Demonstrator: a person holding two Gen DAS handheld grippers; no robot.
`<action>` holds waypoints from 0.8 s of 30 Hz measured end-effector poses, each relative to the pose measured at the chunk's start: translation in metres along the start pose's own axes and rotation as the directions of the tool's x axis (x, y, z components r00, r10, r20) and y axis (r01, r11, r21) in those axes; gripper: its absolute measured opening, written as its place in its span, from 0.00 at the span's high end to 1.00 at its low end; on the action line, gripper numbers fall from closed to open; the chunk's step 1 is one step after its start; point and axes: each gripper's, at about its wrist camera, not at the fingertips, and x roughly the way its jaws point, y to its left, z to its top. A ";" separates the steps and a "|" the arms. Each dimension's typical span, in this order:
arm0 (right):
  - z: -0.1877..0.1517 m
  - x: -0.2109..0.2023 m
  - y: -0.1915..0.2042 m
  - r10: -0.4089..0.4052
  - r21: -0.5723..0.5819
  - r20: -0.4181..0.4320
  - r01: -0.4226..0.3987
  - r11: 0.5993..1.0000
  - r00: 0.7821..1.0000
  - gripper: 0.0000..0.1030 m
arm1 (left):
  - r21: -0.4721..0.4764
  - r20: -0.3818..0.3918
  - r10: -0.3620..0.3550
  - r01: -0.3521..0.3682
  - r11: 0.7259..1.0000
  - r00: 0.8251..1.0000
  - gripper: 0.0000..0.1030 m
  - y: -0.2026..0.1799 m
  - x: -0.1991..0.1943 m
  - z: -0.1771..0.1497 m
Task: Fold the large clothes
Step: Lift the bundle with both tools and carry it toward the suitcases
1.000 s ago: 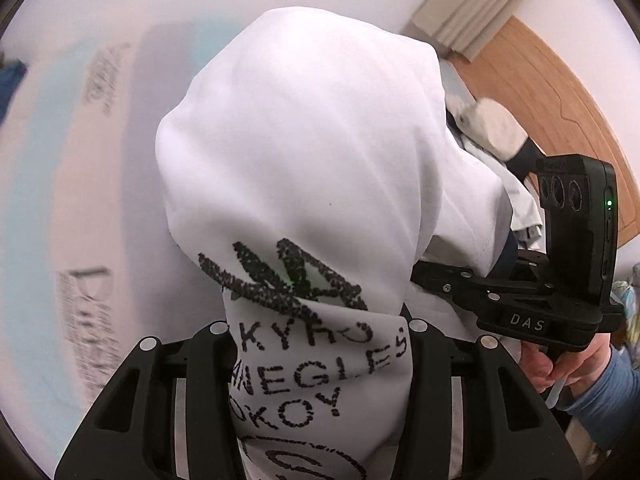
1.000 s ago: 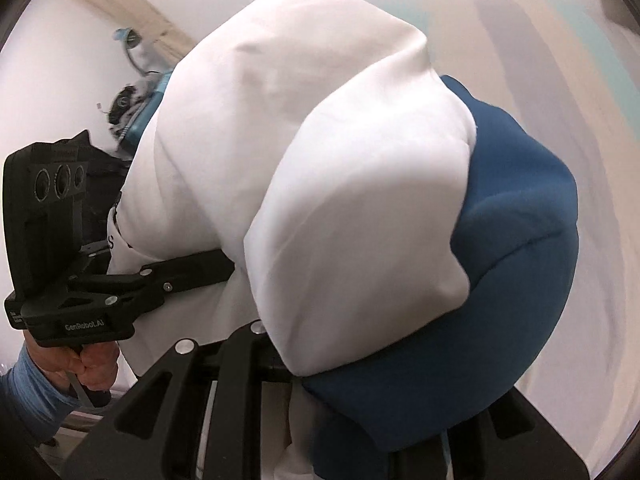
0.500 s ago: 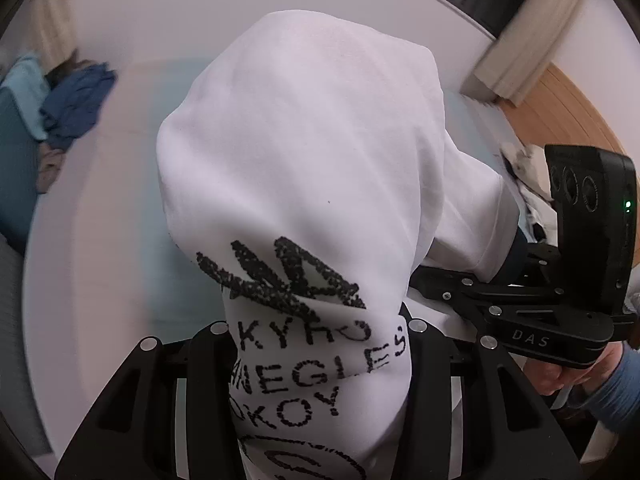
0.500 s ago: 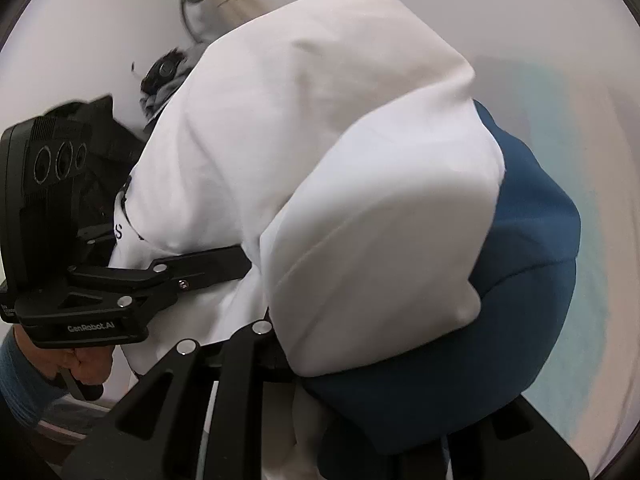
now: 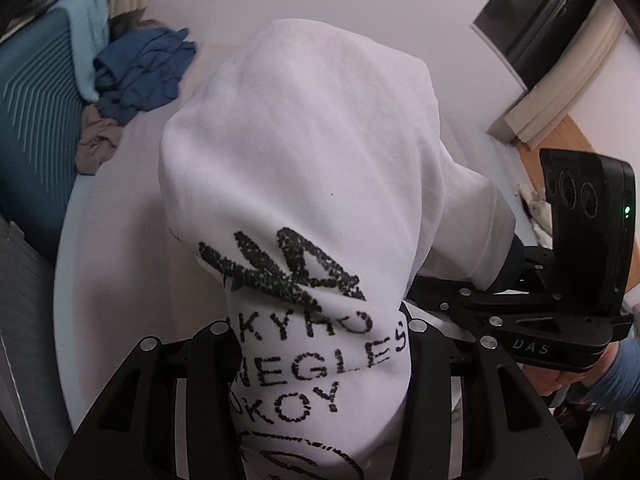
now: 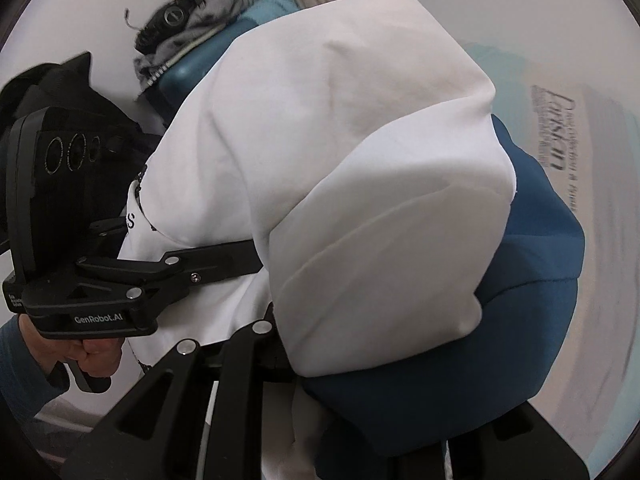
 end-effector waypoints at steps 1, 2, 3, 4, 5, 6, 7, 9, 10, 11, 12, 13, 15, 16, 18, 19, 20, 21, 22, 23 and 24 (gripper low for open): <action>0.013 0.014 0.009 0.001 0.003 -0.010 -0.001 1.000 1.000 0.84 | -0.007 -0.004 0.011 -0.011 1.000 1.000 0.58 0.014 0.004 0.000; 0.007 0.022 0.008 0.002 0.002 -0.022 -0.002 1.000 1.000 0.84 | -0.008 -0.011 0.028 -0.028 1.000 1.000 0.58 0.019 0.010 0.000; 0.005 0.031 0.005 -0.001 -0.002 -0.035 0.001 1.000 0.999 0.84 | -0.010 -0.019 0.046 -0.046 0.999 0.999 0.58 0.025 0.014 0.000; 0.010 0.042 0.009 -0.001 -0.003 -0.048 0.000 1.000 0.999 0.84 | -0.019 -0.030 0.062 -0.063 0.998 0.998 0.58 0.035 0.020 0.000; 0.011 0.052 0.008 -0.002 -0.003 -0.061 0.002 1.000 0.998 0.84 | -0.018 -0.038 0.074 -0.075 0.997 0.997 0.58 0.038 0.023 -0.001; 0.010 0.061 0.011 -0.007 -0.008 -0.070 0.007 1.000 0.998 0.84 | -0.017 -0.044 0.089 -0.089 0.996 0.995 0.58 0.042 0.026 -0.002; 0.012 0.068 0.013 -0.013 -0.012 -0.077 0.012 1.000 0.997 0.84 | -0.017 -0.049 0.103 -0.104 0.994 0.993 0.58 0.046 0.029 -0.003; 0.024 0.088 0.021 -0.027 -0.020 -0.089 0.025 0.999 0.996 0.85 | -0.024 -0.060 0.153 -0.155 0.988 0.986 0.58 0.060 0.038 -0.006; 0.024 0.093 0.020 -0.040 -0.026 -0.095 0.037 0.999 0.995 0.85 | -0.034 -0.067 0.190 -0.193 0.981 0.979 0.58 0.065 0.043 -0.008; 0.014 0.088 0.008 -0.046 -0.027 -0.100 0.044 0.999 0.994 0.85 | -0.049 -0.069 0.201 -0.204 0.978 0.977 0.58 0.069 0.047 -0.009; 0.014 0.092 0.005 -0.056 -0.025 -0.107 0.054 0.998 0.993 0.85 | -0.069 -0.071 0.214 -0.219 0.973 0.974 0.57 0.075 0.051 -0.012; 0.016 0.095 0.002 -0.064 -0.028 -0.112 0.061 0.998 0.992 0.85 | -0.081 -0.073 0.229 -0.234 0.969 0.971 0.57 0.078 0.053 -0.015; 0.019 0.103 0.001 -0.088 -0.046 -0.122 0.083 0.996 0.989 0.85 | -0.087 -0.079 0.257 -0.263 0.961 0.963 0.56 0.084 0.058 -0.018; 0.033 0.116 0.014 -0.092 -0.048 -0.124 0.086 0.995 0.988 0.86 | -0.086 -0.087 0.276 -0.283 0.955 0.957 0.55 0.085 0.062 -0.020; 0.047 0.135 0.026 -0.095 -0.052 -0.136 0.089 0.995 0.986 0.86 | -0.097 -0.098 0.304 -0.313 0.945 0.948 0.51 0.088 0.066 -0.024; 0.050 0.141 0.029 -0.098 -0.058 -0.140 0.090 0.994 0.985 0.86 | -0.104 -0.101 0.320 -0.330 0.938 0.942 0.50 0.088 0.068 -0.027; 0.047 0.143 0.029 -0.102 -0.066 -0.143 0.093 0.993 0.984 0.86 | -0.109 -0.103 0.329 -0.340 0.934 0.939 0.49 0.089 0.070 -0.028; 0.045 0.143 0.027 -0.107 -0.070 -0.144 0.097 0.993 0.984 0.85 | -0.114 -0.102 0.339 -0.350 0.930 0.935 0.49 0.088 0.070 -0.030; 0.043 0.143 0.026 -0.111 -0.074 -0.143 0.102 0.992 0.983 0.85 | -0.120 -0.098 0.346 -0.356 0.927 0.933 0.48 0.088 0.070 -0.031; 0.042 0.144 0.025 -0.114 -0.076 -0.144 0.104 0.992 0.983 0.85 | -0.126 -0.095 0.349 -0.359 0.925 0.932 0.48 0.088 0.070 -0.032; 0.049 0.152 0.036 -0.114 -0.076 -0.144 0.104 0.992 0.983 0.85 | -0.133 -0.093 0.350 -0.360 0.923 0.932 0.48 0.089 0.071 -0.033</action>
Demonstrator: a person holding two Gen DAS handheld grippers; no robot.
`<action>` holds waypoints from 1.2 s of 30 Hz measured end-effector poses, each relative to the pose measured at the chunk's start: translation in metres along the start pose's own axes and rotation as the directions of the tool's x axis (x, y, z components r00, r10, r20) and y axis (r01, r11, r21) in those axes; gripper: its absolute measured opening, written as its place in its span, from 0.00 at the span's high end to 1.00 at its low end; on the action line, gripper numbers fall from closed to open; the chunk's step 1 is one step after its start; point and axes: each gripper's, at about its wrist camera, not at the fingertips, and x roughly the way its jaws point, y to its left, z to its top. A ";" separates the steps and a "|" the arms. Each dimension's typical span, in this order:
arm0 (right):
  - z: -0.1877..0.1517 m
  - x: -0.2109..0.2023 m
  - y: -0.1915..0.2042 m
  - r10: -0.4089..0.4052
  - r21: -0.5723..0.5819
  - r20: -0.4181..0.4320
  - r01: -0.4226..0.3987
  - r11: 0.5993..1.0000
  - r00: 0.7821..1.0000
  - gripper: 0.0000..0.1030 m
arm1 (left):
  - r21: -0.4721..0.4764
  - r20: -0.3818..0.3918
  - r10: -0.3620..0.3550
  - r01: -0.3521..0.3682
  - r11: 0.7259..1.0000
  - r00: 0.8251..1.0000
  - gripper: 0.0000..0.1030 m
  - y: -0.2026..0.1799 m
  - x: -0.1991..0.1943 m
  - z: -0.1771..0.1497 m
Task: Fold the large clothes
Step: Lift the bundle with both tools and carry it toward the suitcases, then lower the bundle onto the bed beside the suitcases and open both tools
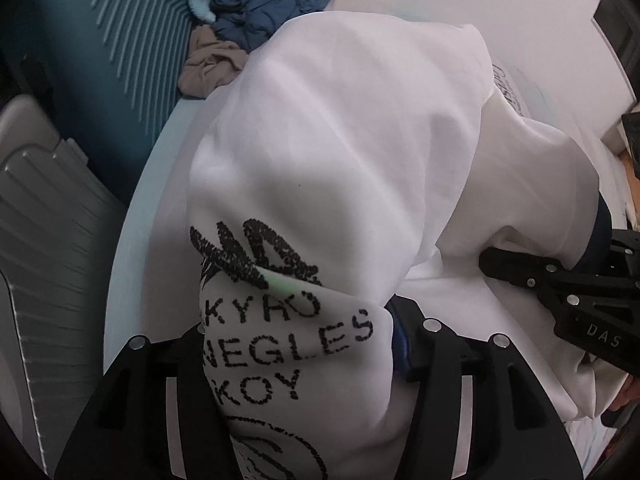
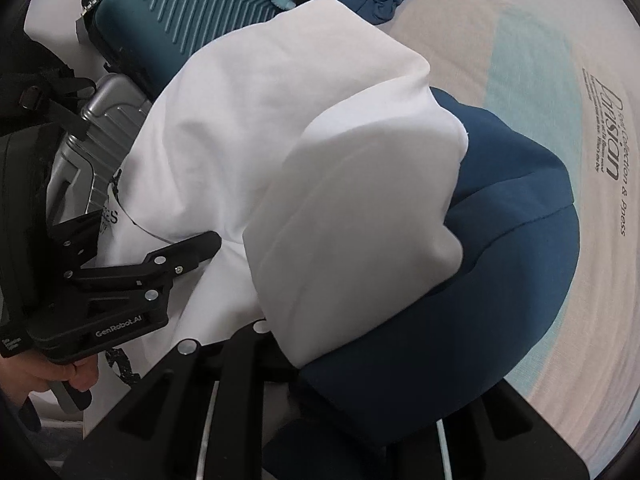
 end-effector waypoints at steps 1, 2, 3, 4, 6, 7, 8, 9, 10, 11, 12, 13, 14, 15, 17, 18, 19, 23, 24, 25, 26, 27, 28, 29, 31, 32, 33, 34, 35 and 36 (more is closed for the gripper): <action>0.001 0.002 0.001 0.002 0.002 -0.001 -0.002 1.000 1.000 0.85 | -0.006 0.003 0.000 0.000 1.000 1.000 0.48 0.000 0.000 -0.001; 0.006 0.005 0.005 0.002 0.000 -0.003 -0.002 1.000 1.000 0.85 | -0.010 0.004 0.001 -0.001 1.000 1.000 0.48 -0.001 -0.002 -0.004; 0.006 0.006 0.005 -0.003 -0.005 -0.006 0.003 1.000 1.000 0.85 | -0.008 0.006 0.004 -0.004 1.000 1.000 0.48 -0.002 -0.003 -0.005; 0.005 0.007 0.006 -0.006 -0.008 -0.007 0.006 1.000 1.000 0.84 | -0.007 0.007 0.009 -0.009 1.000 1.000 0.48 -0.002 -0.003 -0.006; 0.004 0.006 0.009 -0.025 -0.027 -0.007 0.025 0.999 1.000 0.82 | -0.008 0.010 0.017 -0.017 1.000 1.000 0.48 -0.004 -0.005 -0.006; 0.002 0.003 0.008 -0.037 -0.032 -0.005 0.037 0.999 0.999 0.77 | -0.006 0.015 0.024 -0.024 1.000 1.000 0.48 -0.007 -0.009 -0.009; 0.002 0.001 0.009 -0.051 -0.031 0.000 0.051 0.998 0.999 0.75 | -0.005 0.022 0.031 -0.031 1.000 0.999 0.48 -0.012 -0.016 -0.011; 0.001 -0.004 0.010 -0.068 -0.026 0.014 0.069 0.997 0.998 0.69 | -0.006 0.032 0.036 -0.036 0.999 0.999 0.46 -0.014 -0.020 -0.012; 0.000 -0.008 0.011 -0.073 -0.022 0.026 0.073 0.997 0.997 0.58 | -0.004 0.045 0.053 -0.052 0.999 0.998 0.43 -0.018 -0.026 -0.013; -0.003 -0.013 0.010 -0.070 -0.016 0.037 0.070 0.997 0.997 0.51 | -0.008 0.052 0.060 -0.060 0.998 0.997 0.41 -0.021 -0.032 -0.014; -0.007 -0.020 0.008 -0.065 -0.003 0.055 0.065 0.998 0.996 0.39 | -0.015 0.061 0.073 -0.073 0.997 0.995 0.37 -0.026 -0.041 -0.017; -0.009 -0.025 0.008 -0.065 0.004 0.071 0.065 0.998 0.995 0.33 | -0.018 0.064 0.080 -0.079 0.997 0.995 0.34 -0.029 -0.045 -0.019; -0.013 -0.033 0.007 -0.072 0.004 0.093 0.072 0.997 0.993 0.31 | -0.027 0.074 0.087 -0.085 0.996 0.993 0.31 -0.033 -0.055 -0.024; -0.015 -0.038 0.007 -0.081 0.005 0.103 0.081 0.997 0.991 0.26 | -0.031 0.081 0.091 -0.089 0.996 0.993 0.26 -0.036 -0.062 -0.026; -0.022 -0.051 0.002 -0.083 0.020 0.123 0.081 0.997 0.989 0.22 | -0.061 0.117 0.102 -0.096 0.994 0.988 0.17 -0.040 -0.081 -0.034; -0.026 -0.061 -0.001 -0.078 0.036 0.139 0.073 0.997 0.987 0.20 | -0.080 0.136 0.110 -0.100 0.992 0.985 0.11 -0.040 -0.091 -0.038; -0.031 -0.068 -0.007 -0.078 0.041 0.145 0.073 0.996 0.986 0.17 | -0.097 0.157 0.119 -0.104 0.990 0.980 0.08 -0.041 -0.102 -0.042; -0.053 -0.100 -0.010 -0.092 0.045 0.177 0.085 0.995 0.980 0.15 | -0.183 0.182 0.093 -0.059 0.981 0.979 0.06 -0.046 -0.135 -0.062; -0.057 -0.108 -0.006 -0.097 0.041 0.187 0.090 0.995 0.978 0.15 | -0.202 0.179 0.090 -0.053 0.978 0.980 0.06 -0.051 -0.145 -0.069; -0.057 -0.115 -0.004 -0.103 0.041 0.196 0.097 0.994 0.975 0.14 | -0.209 0.184 0.098 -0.058 0.976 0.978 0.06 -0.054 -0.152 -0.074; -0.059 -0.124 0.003 -0.112 0.040 0.209 0.106 0.994 0.972 0.12 | -0.220 0.198 0.114 -0.070 0.973 0.973 0.06 -0.060 -0.163 -0.083; -0.069 -0.140 0.003 -0.121 0.036 0.228 0.116 0.993 0.966 0.08 | -0.227 0.206 0.129 -0.081 0.971 0.970 0.06 -0.067 -0.173 -0.091; -0.081 -0.156 0.005 -0.136 0.030 0.255 0.133 0.991 0.957 0.07 | -0.238 0.211 0.147 -0.095 0.967 0.967 0.06 -0.074 -0.183 -0.101; -0.087 -0.164 0.007 -0.148 0.027 0.267 0.146 0.989 0.952 0.07 | -0.247 0.206 0.166 -0.113 0.963 0.964 0.06 -0.078 -0.189 -0.107; -0.109 -0.192 0.012 -0.183 0.021 0.297 0.185 0.983 0.937 0.07 | -0.261 0.191 0.212 -0.159 0.952 0.959 0.06 -0.088 -0.200 -0.121; -0.119 -0.204 0.013 -0.189 0.021 0.308 0.192 0.981 0.932 0.07 | -0.273 0.182 0.238 -0.184 0.944 0.954 0.06 -0.096 -0.210 -0.132; -0.129 -0.214 0.015 -0.192 0.022 0.318 0.195 0.981 0.928 0.07 | -0.291 0.177 0.258 -0.200 0.936 0.950 0.06 -0.103 -0.219 -0.143; -0.135 -0.221 0.016 -0.192 0.024 0.326 0.195 0.981 0.926 0.07 | -0.310 0.174 0.274 -0.212 0.927 0.946 0.06 -0.106 -0.225 -0.150; -0.145 -0.231 0.016 -0.192 0.026 0.331 0.195 0.981 0.924 0.07 | -0.327 0.171 0.289 -0.223 0.918 0.942 0.06 -0.113 -0.234 -0.162; -0.157 -0.242 0.017 -0.200 0.028 0.331 0.202 0.979 0.922 0.07 | -0.342 0.170 0.300 -0.230 0.911 0.939 0.06 -0.120 -0.244 -0.173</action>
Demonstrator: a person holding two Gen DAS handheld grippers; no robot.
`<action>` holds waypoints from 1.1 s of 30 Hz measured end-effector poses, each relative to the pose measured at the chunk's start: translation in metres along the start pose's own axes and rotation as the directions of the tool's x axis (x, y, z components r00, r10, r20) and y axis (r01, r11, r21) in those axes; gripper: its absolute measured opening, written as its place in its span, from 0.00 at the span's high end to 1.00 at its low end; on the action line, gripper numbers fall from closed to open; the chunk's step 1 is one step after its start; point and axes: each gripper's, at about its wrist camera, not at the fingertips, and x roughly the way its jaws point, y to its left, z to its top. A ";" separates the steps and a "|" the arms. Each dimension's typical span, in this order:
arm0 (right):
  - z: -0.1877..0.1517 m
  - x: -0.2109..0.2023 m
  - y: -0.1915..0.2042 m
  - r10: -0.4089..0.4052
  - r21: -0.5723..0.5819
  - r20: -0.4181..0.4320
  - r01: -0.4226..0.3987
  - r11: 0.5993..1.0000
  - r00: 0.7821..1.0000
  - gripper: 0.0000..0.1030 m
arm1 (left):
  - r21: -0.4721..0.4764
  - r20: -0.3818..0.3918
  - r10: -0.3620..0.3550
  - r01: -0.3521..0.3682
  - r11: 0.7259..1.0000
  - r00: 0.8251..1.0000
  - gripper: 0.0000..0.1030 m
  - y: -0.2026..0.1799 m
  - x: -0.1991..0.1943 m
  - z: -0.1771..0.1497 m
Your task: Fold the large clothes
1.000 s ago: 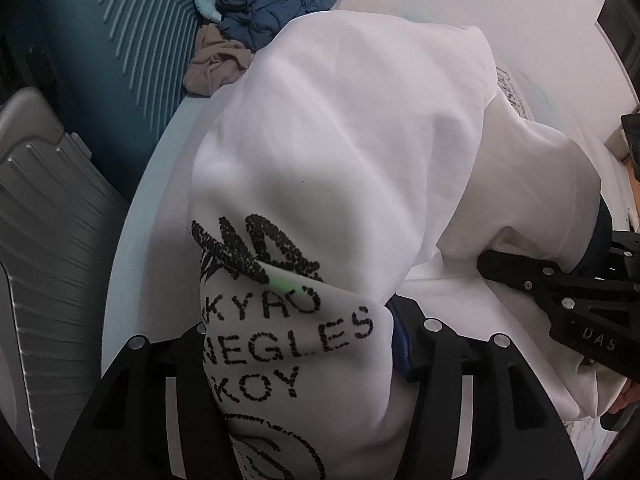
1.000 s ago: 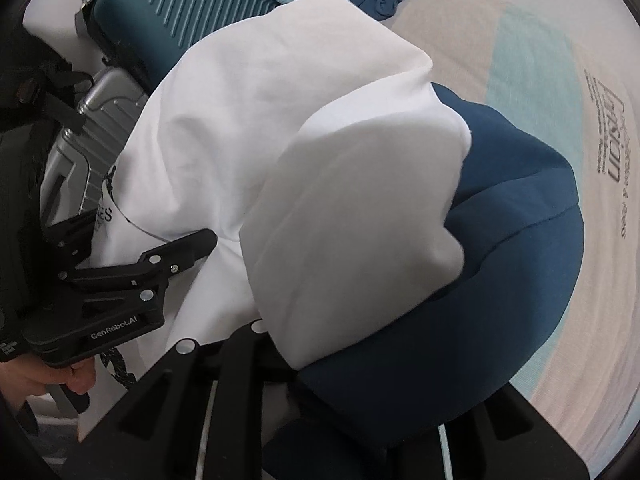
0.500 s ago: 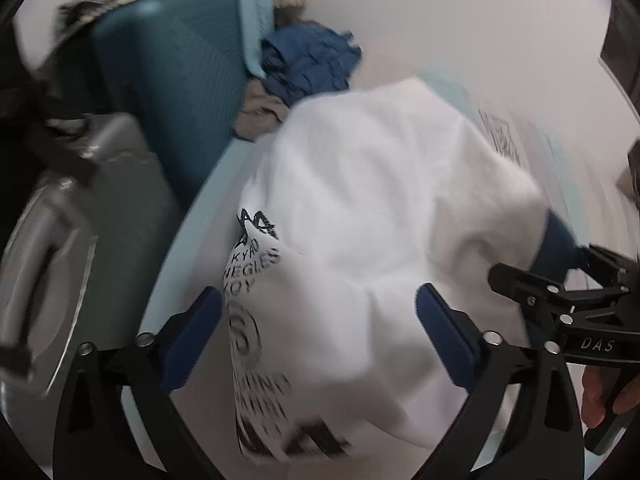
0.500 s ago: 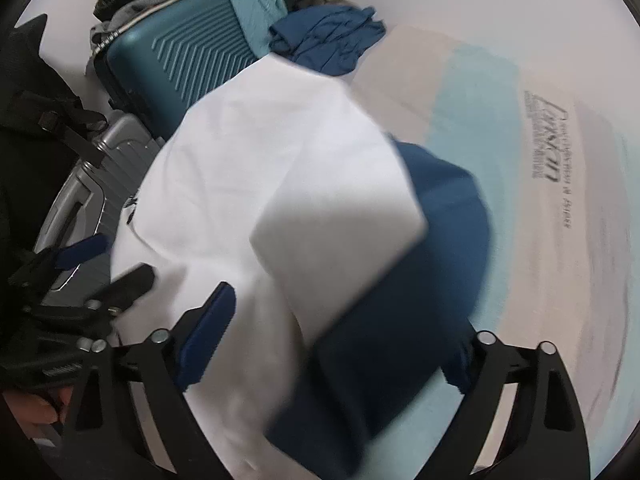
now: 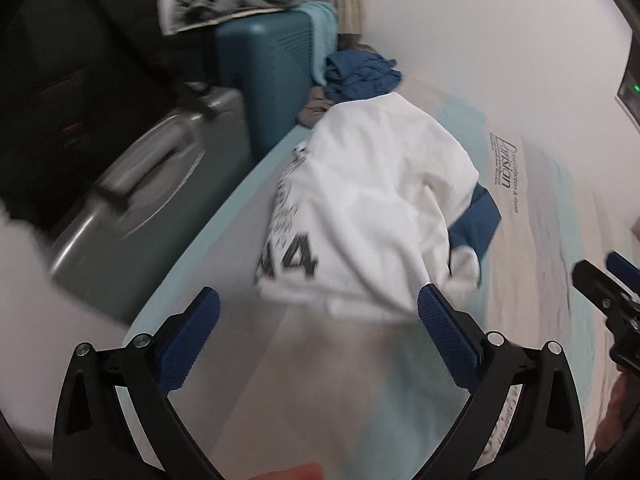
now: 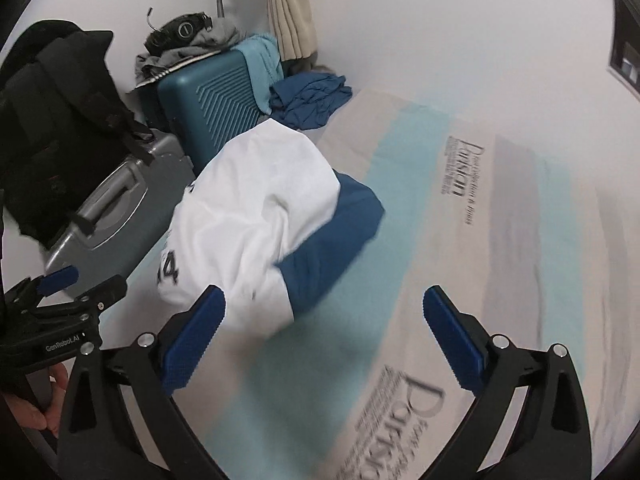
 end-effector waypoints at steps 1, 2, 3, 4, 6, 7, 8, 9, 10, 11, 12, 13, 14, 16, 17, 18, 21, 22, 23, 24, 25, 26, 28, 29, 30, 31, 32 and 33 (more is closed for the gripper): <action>-0.007 -0.011 -0.001 -0.004 0.001 -0.002 0.004 1.000 1.000 0.07 | -0.016 0.007 0.008 -0.007 1.000 1.000 0.06 -0.002 -0.015 -0.011; -0.014 -0.024 -0.004 0.000 0.005 -0.005 0.000 1.000 1.000 0.07 | -0.023 0.017 0.010 -0.010 1.000 1.000 0.06 -0.002 -0.026 -0.020; -0.024 -0.040 -0.006 0.019 0.007 -0.005 -0.019 1.000 1.000 0.07 | -0.026 0.026 0.012 -0.011 1.000 1.000 0.06 -0.005 -0.038 -0.029; -0.033 -0.053 -0.008 0.028 0.004 -0.005 -0.028 1.000 1.000 0.07 | -0.026 0.037 0.011 -0.010 1.000 0.999 0.06 -0.010 -0.055 -0.044; -0.050 -0.077 -0.011 0.016 -0.008 0.003 -0.016 1.000 1.000 0.07 | -0.017 0.054 0.027 -0.026 1.000 0.998 0.06 -0.018 -0.079 -0.067; -0.059 -0.088 -0.012 0.015 -0.014 0.008 -0.015 1.000 1.000 0.07 | -0.011 0.060 0.030 -0.030 0.999 0.998 0.06 -0.021 -0.088 -0.075; -0.071 -0.103 -0.013 0.017 -0.024 0.012 -0.017 1.000 1.000 0.07 | -0.001 0.067 0.034 -0.034 0.999 0.997 0.06 -0.027 -0.101 -0.089; -0.079 -0.112 -0.013 0.021 -0.033 0.017 -0.021 0.999 1.000 0.07 | 0.008 0.070 0.032 -0.033 0.999 0.997 0.06 -0.031 -0.111 -0.099; -0.088 -0.122 -0.014 0.019 -0.041 0.022 -0.018 0.999 1.000 0.07 | 0.017 0.077 0.029 -0.030 0.999 0.997 0.06 -0.036 -0.122 -0.111; -0.096 -0.130 -0.013 0.008 -0.050 0.025 -0.007 0.999 1.000 0.07 | 0.022 0.086 0.033 -0.035 0.999 0.996 0.06 -0.040 -0.134 -0.123; -0.108 -0.140 -0.012 0.002 -0.073 0.025 0.000 0.997 1.000 0.07 | 0.026 0.096 0.038 -0.041 0.999 0.995 0.06 -0.043 -0.144 -0.135; -0.116 -0.147 -0.011 -0.003 -0.085 0.032 0.006 0.996 0.999 0.07 | 0.030 0.106 0.044 -0.047 0.998 0.993 0.06 -0.046 -0.153 -0.146; -0.124 -0.155 -0.011 -0.011 -0.090 0.049 0.016 0.996 0.999 0.07 | 0.035 0.111 0.052 -0.056 0.998 0.992 0.06 -0.048 -0.158 -0.154; -0.141 -0.169 -0.007 -0.007 -0.088 0.069 0.013 0.996 0.998 0.07 | 0.044 0.110 0.057 -0.062 0.997 0.992 0.06 -0.051 -0.166 -0.168; -0.147 -0.173 -0.004 -0.006 -0.089 0.072 0.013 0.996 0.997 0.07 | 0.042 0.106 0.059 -0.064 0.997 0.993 0.06 -0.050 -0.171 -0.178; -0.151 -0.177 -0.002 -0.010 -0.087 0.077 0.017 0.996 0.997 0.07 | 0.038 0.101 0.059 -0.063 0.997 0.993 0.06 -0.048 -0.175 -0.185; -0.165 -0.188 0.008 -0.011 -0.070 0.096 0.018 0.997 0.995 0.07 | 0.034 0.093 0.058 -0.062 0.998 0.994 0.06 -0.039 -0.184 -0.202; -0.168 -0.191 0.010 -0.011 -0.062 0.099 0.017 0.998 0.995 0.07 | 0.034 0.094 0.056 -0.059 0.998 0.994 0.06 -0.034 -0.187 -0.206; -0.171 -0.192 0.013 -0.009 -0.054 0.100 0.015 0.998 0.995 0.07 | 0.033 0.098 0.054 -0.057 0.998 0.994 0.06 -0.032 -0.190 -0.210; -0.173 -0.194 0.016 -0.009 -0.045 0.101 0.014 0.999 0.995 0.07 | 0.034 0.102 0.053 -0.057 0.998 0.993 0.06 -0.029 -0.193 -0.214; -0.176 -0.196 0.019 -0.014 -0.036 0.102 0.017 0.999 0.995 0.07 | 0.037 0.101 0.055 -0.059 0.998 0.993 0.06 -0.027 -0.196 -0.216; -0.177 -0.198 0.021 -0.018 -0.030 0.102 0.021 0.999 0.995 0.07 | 0.041 0.105 0.052 -0.057 0.998 0.993 0.06 -0.024 -0.199 -0.219; -0.180 -0.203 0.026 -0.029 -0.022 0.109 0.031 0.999 0.994 0.07 | 0.048 0.118 0.050 -0.056 0.997 0.992 0.06 -0.018 -0.204 -0.222; -0.181 -0.205 0.028 -0.033 -0.020 0.110 0.035 0.999 0.993 0.07 | 0.048 0.116 0.048 -0.054 0.997 0.992 0.06 -0.016 -0.204 -0.222; -0.182 -0.208 0.030 -0.034 -0.016 0.114 0.036 0.999 0.993 0.07 | 0.045 0.116 0.046 -0.051 0.998 0.992 0.06 -0.014 -0.205 -0.222; -0.182 -0.209 0.032 -0.037 -0.016 0.116 0.039 0.999 0.993 0.07 | 0.043 0.115 0.043 -0.048 0.998 0.992 0.06 -0.012 -0.205 -0.222; -0.183 -0.211 0.033 -0.042 -0.018 0.118 0.045 0.999 0.992 0.07 | 0.040 0.117 0.037 -0.042 0.998 0.992 0.06 -0.010 -0.206 -0.221; -0.183 -0.213 0.035 -0.044 -0.018 0.121 0.047 0.999 0.992 0.07 | 0.035 0.121 0.032 -0.036 0.999 0.992 0.06 -0.008 -0.207 -0.220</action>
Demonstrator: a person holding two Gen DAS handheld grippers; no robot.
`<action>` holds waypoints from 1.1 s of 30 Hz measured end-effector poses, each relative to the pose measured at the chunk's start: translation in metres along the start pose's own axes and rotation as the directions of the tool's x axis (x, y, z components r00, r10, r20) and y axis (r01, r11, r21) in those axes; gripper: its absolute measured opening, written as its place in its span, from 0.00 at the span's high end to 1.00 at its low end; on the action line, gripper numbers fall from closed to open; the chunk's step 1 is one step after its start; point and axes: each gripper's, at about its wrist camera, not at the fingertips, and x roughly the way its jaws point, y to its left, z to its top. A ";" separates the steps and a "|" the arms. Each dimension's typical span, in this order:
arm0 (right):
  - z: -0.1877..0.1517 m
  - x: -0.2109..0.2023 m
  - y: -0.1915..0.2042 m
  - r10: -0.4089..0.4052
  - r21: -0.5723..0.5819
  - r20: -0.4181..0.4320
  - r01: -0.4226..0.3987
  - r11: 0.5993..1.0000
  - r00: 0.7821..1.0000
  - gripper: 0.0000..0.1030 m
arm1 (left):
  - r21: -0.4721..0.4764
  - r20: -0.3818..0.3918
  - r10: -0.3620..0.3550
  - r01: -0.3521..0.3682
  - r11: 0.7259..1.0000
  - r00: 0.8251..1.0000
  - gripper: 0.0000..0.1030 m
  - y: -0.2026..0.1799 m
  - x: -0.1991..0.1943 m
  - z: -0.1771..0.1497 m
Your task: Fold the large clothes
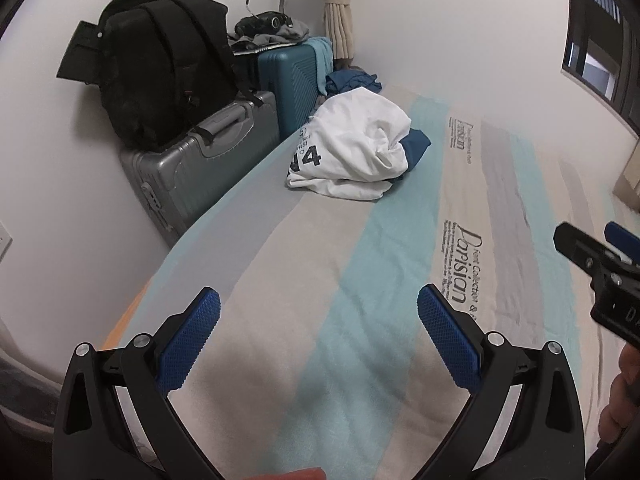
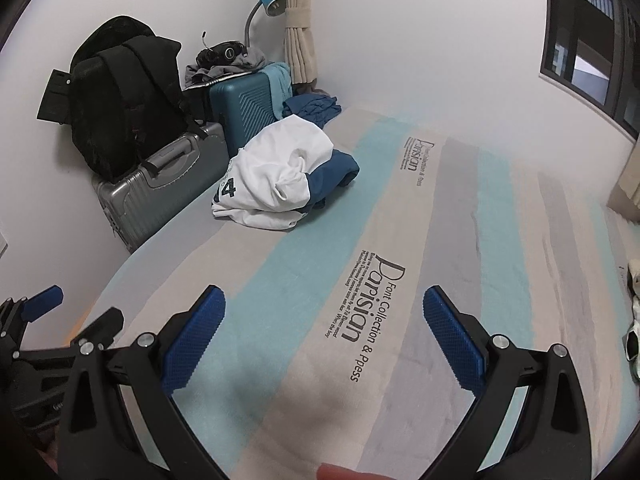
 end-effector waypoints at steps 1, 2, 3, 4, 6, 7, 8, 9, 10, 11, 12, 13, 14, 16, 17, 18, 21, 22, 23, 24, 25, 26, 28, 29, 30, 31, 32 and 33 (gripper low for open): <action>0.000 -0.001 0.001 -0.001 -0.001 0.001 0.001 1.000 1.000 0.07 | -0.003 0.000 -0.004 0.004 1.000 1.000 0.06 0.001 0.000 0.001; -0.001 -0.003 0.002 -0.002 -0.003 0.003 0.002 1.000 1.000 0.07 | -0.006 0.002 -0.009 0.009 1.000 1.000 0.06 0.002 -0.002 0.000; -0.001 -0.004 0.004 -0.010 -0.005 0.005 0.010 1.000 1.000 0.07 | -0.008 0.004 -0.018 0.018 1.000 1.000 0.06 0.003 -0.002 0.000; -0.002 -0.005 0.005 -0.013 -0.006 0.006 0.013 1.000 1.000 0.07 | -0.009 0.006 -0.022 0.022 1.000 1.000 0.06 0.004 -0.003 0.001; -0.003 -0.006 0.005 -0.014 -0.005 0.002 0.014 1.000 1.000 0.07 | -0.009 0.010 -0.026 0.026 1.000 1.000 0.06 0.004 -0.005 -0.001; -0.004 -0.006 0.006 -0.018 -0.004 0.002 0.018 1.000 1.000 0.07 | -0.010 0.009 -0.026 0.026 1.000 1.000 0.06 0.005 -0.005 -0.001; -0.004 -0.007 0.006 -0.019 -0.006 0.002 0.019 1.000 1.000 0.07 | -0.013 0.009 -0.030 0.030 0.999 1.000 0.06 0.005 -0.005 -0.001; -0.005 -0.007 0.006 -0.021 -0.006 0.002 0.021 1.000 1.000 0.07 | -0.016 0.006 -0.037 0.037 0.999 0.999 0.06 0.006 -0.005 -0.002; -0.005 -0.008 0.006 -0.023 -0.005 0.000 0.023 1.000 1.000 0.07 | -0.016 0.002 -0.046 0.047 0.999 0.999 0.06 0.007 -0.005 -0.002; -0.005 -0.008 0.006 -0.021 -0.004 -0.002 0.021 1.000 1.000 0.07 | -0.015 -0.001 -0.047 0.047 0.999 0.999 0.06 0.008 -0.005 -0.002; -0.006 -0.008 0.007 -0.019 -0.002 -0.005 0.019 1.000 1.000 0.07 | -0.013 -0.003 -0.046 0.046 0.999 0.999 0.06 0.008 -0.005 -0.002; -0.006 -0.008 0.007 -0.022 -0.002 -0.007 0.022 1.000 1.000 0.07 | -0.013 -0.005 -0.048 0.047 0.999 0.999 0.06 0.009 -0.005 -0.002; -0.006 -0.008 0.007 -0.020 -0.002 -0.010 0.020 1.000 1.000 0.07 | -0.009 -0.009 -0.055 0.055 0.998 0.998 0.06 0.010 -0.005 -0.002; -0.006 -0.008 0.007 -0.019 0.000 -0.012 0.019 1.000 1.000 0.07 | 0.000 -0.006 -0.059 0.059 0.998 0.998 0.06 0.010 -0.005 -0.002; -0.006 -0.008 0.007 -0.022 -0.001 -0.012 0.022 1.000 1.000 0.07 | 0.003 -0.006 -0.055 0.055 0.998 0.998 0.06 0.011 -0.006 -0.003; -0.006 -0.008 0.007 -0.024 -0.001 -0.012 0.024 1.000 1.000 0.07 | 0.005 -0.007 -0.053 0.053 0.999 0.999 0.06 0.011 -0.005 -0.003; -0.007 -0.009 0.008 -0.029 -0.003 -0.012 0.029 1.000 1.000 0.07 | -0.001 -0.013 -0.051 0.051 0.999 0.999 0.06 0.012 -0.003 -0.003; -0.007 -0.009 0.008 -0.030 -0.001 -0.013 0.030 1.000 0.999 0.07 | -0.002 -0.013 -0.056 0.056 0.998 0.998 0.06 0.012 -0.003 -0.003; -0.007 -0.009 0.008 -0.029 0.001 -0.014 0.029 1.000 0.999 0.07 | -0.003 -0.014 -0.056 0.056 0.998 0.998 0.06 0.012 -0.002 -0.003; -0.007 -0.009 0.008 -0.029 0.003 -0.016 0.029 1.000 0.999 0.07 | -0.004 -0.013 -0.054 0.054 0.999 0.998 0.06 0.012 -0.002 -0.003; -0.007 -0.009 0.008 -0.030 0.003 -0.017 0.030 1.000 0.999 0.07 | -0.004 -0.010 -0.056 0.056 0.998 0.998 0.06 0.012 -0.002 -0.003; -0.007 -0.009 0.008 -0.031 0.002 -0.016 0.031 1.000 0.999 0.07 | -0.002 -0.008 -0.059 0.059 0.998 0.998 0.06 0.013 -0.002 -0.003; -0.008 -0.009 0.008 -0.031 0.000 -0.019 0.031 1.000 0.999 0.07 | -0.012 -0.010 -0.066 0.066 0.998 0.998 0.06 0.014 -0.002 -0.004; -0.008 -0.009 0.008 -0.031 0.000 -0.019 0.031 1.000 0.999 0.07 | -0.018 -0.012 -0.072 0.072 0.997 0.997 0.06 0.014 -0.001 -0.005; -0.008 -0.009 0.007 -0.032 -0.001 -0.019 0.032 0.999 0.999 0.07 | -0.023 -0.014 -0.076 0.076 0.997 0.997 0.06 0.015 -0.001 -0.006; -0.008 -0.008 0.008 -0.031 -0.002 -0.021 0.031 1.000 0.999 0.07 | -0.024 -0.015 -0.076 0.076 0.997 0.997 0.06 0.015 0.000 -0.006; -0.008 -0.008 0.007 -0.031 -0.001 -0.023 0.031 1.000 0.999 0.07 | -0.023 -0.015 -0.074 0.074 0.997 0.997 0.06 0.015 -0.001 -0.007; -0.009 -0.008 0.007 -0.029 0.001 -0.026 0.029 1.000 0.999 0.07 | -0.023 -0.015 -0.073 0.073 0.997 0.997 0.06 0.015 -0.001 -0.007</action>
